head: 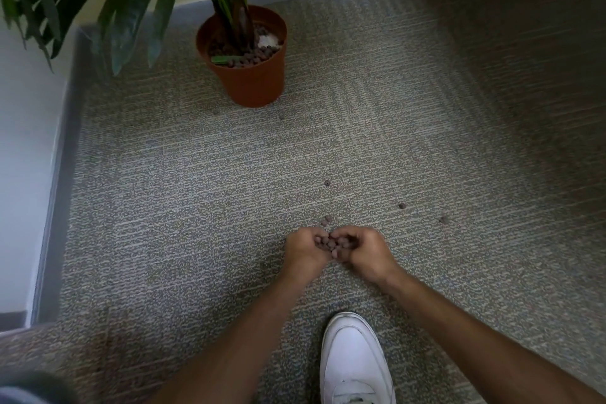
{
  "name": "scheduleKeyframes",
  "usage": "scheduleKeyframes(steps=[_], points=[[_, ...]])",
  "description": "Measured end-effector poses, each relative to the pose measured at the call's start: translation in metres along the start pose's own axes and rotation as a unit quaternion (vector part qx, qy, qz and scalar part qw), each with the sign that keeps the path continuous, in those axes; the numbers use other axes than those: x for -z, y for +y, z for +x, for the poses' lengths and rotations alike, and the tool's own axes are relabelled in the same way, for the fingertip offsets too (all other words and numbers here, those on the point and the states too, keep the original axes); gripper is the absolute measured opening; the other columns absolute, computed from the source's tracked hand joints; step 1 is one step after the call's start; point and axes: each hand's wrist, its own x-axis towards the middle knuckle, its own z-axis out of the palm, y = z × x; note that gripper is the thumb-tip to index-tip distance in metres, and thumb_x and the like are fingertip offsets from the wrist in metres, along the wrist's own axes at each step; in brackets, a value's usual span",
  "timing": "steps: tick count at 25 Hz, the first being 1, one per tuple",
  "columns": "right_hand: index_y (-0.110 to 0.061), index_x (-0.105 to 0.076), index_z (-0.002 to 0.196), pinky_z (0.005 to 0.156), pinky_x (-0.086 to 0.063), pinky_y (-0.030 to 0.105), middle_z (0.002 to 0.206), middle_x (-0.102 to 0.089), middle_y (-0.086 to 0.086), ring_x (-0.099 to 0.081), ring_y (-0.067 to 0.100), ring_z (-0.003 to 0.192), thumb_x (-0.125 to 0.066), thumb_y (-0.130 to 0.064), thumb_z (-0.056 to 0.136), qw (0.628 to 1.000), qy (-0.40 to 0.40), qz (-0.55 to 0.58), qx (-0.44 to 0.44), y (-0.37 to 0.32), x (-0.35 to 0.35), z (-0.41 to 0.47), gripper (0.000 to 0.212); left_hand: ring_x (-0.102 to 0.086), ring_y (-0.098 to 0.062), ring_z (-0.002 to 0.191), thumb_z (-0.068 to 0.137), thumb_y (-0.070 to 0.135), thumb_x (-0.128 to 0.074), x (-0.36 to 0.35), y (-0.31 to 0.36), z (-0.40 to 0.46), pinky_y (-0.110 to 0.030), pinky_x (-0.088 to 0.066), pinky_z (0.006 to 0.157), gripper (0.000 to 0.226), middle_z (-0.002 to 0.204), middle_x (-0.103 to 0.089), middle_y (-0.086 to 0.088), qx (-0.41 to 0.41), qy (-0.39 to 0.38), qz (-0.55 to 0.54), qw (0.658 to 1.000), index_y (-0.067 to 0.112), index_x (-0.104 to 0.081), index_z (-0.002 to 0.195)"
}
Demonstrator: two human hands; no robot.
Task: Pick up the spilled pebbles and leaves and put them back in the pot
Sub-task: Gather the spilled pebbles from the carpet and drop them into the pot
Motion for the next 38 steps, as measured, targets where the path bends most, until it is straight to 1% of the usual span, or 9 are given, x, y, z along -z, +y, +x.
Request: scheduleKeyframes(steps=[7, 10, 15, 19, 22, 28, 31, 35, 38], points=[[-0.013, -0.073, 0.100, 0.081, -0.058, 0.033, 0.099, -0.076, 0.007, -0.071, 0.025, 0.094, -0.070, 0.014, 0.073, 0.983, -0.060, 0.172, -0.014, -0.014, 0.006, 0.021, 0.038, -0.071, -0.032, 0.085, 0.076, -0.016, -0.065, 0.032, 0.011, 0.013, -0.037, -0.061, 0.074, 0.028, 0.098, -0.070, -0.023, 0.058, -0.066, -0.201, 0.976, -0.005, -0.066, 0.102], [-0.007, -0.071, 0.104, 0.075, -0.059, 0.029, 0.098, -0.076, 0.009, -0.072, 0.025, 0.091, -0.067, 0.016, 0.075, 0.979, -0.084, 0.183, -0.017, -0.023, 0.011, 0.033, 0.037, -0.072, -0.027, 0.078, 0.079, -0.018, -0.061, 0.051, 0.013, 0.017, -0.029, -0.061, 0.068, 0.023, 0.094, -0.069, -0.021, 0.085, -0.082, -0.293, 0.949, -0.004, -0.065, 0.096], [-0.011, -0.075, 0.088, 0.064, -0.058, 0.028, 0.082, -0.076, 0.008, -0.070, 0.023, 0.070, -0.073, 0.005, 0.076, 0.993, -0.060, 0.097, -0.005, -0.037, 0.008, 0.051, 0.021, -0.070, -0.029, 0.078, 0.082, -0.016, -0.058, 0.068, 0.010, 0.030, -0.029, -0.061, 0.068, 0.017, 0.096, -0.068, -0.022, 0.117, -0.071, -0.326, 0.935, -0.004, -0.067, 0.091], [-0.010, -0.077, 0.081, 0.059, -0.057, 0.019, 0.080, -0.075, 0.013, -0.072, 0.017, 0.068, -0.074, 0.007, 0.073, 0.980, -0.055, 0.182, -0.052, -0.055, 0.013, 0.069, 0.020, -0.070, -0.023, 0.080, 0.085, -0.010, -0.059, 0.081, 0.011, 0.041, -0.023, -0.058, 0.060, 0.017, 0.100, -0.069, -0.019, 0.165, -0.052, -0.443, 0.880, -0.005, -0.065, 0.100], [-0.001, -0.073, 0.087, 0.057, -0.057, 0.018, 0.072, -0.075, 0.009, -0.071, 0.016, 0.064, -0.072, 0.009, 0.074, 0.983, -0.069, 0.155, -0.065, -0.089, 0.020, 0.095, 0.016, -0.069, -0.020, 0.077, 0.086, -0.009, -0.057, 0.098, 0.024, 0.054, -0.019, -0.056, 0.058, 0.019, 0.095, -0.068, -0.017, 0.165, -0.045, -0.493, 0.853, -0.005, -0.063, 0.104], [-0.004, -0.070, 0.079, 0.057, -0.056, 0.019, 0.066, -0.072, 0.004, -0.070, 0.013, 0.061, -0.073, 0.004, 0.076, 0.992, -0.036, 0.087, 0.087, -0.219, 0.026, 0.175, 0.009, -0.069, -0.019, 0.075, 0.089, -0.007, -0.054, 0.162, 0.114, 0.103, -0.017, -0.056, 0.055, 0.012, 0.090, -0.066, -0.015, 0.093, -0.031, -0.517, 0.851, 0.000, -0.063, 0.093], [-0.014, -0.070, 0.068, 0.062, -0.058, 0.028, 0.071, -0.070, 0.009, -0.070, 0.020, 0.066, -0.077, 0.001, 0.073, 0.988, 0.036, 0.033, 0.148, -0.274, 0.014, 0.217, 0.017, -0.063, -0.023, 0.079, 0.090, -0.010, -0.051, 0.195, 0.165, 0.131, -0.019, -0.056, 0.050, 0.012, 0.089, -0.061, -0.014, 0.048, 0.011, -0.535, 0.843, -0.001, -0.059, 0.087], [-0.015, -0.066, 0.061, 0.076, -0.059, 0.040, 0.086, -0.071, 0.018, -0.071, 0.029, 0.084, -0.074, 0.000, 0.072, 0.988, 0.094, -0.042, 0.111, -0.310, 0.008, 0.261, 0.020, -0.059, -0.031, 0.110, 0.091, -0.011, -0.049, 0.223, 0.203, 0.160, -0.019, -0.053, 0.062, 0.024, 0.106, -0.058, -0.018, 0.029, 0.071, -0.496, 0.865, -0.007, -0.057, 0.113], [-0.008, -0.064, 0.065, 0.064, -0.060, 0.034, 0.080, -0.065, 0.014, -0.067, 0.023, 0.071, -0.064, 0.002, 0.080, 0.994, 0.083, -0.007, 0.074, -0.316, 0.006, 0.265, 0.018, -0.057, -0.031, 0.116, 0.091, -0.013, -0.046, 0.230, 0.214, 0.180, -0.018, -0.054, 0.048, 0.032, 0.123, -0.056, -0.020, 0.030, 0.104, -0.451, 0.886, -0.007, -0.054, 0.122]])
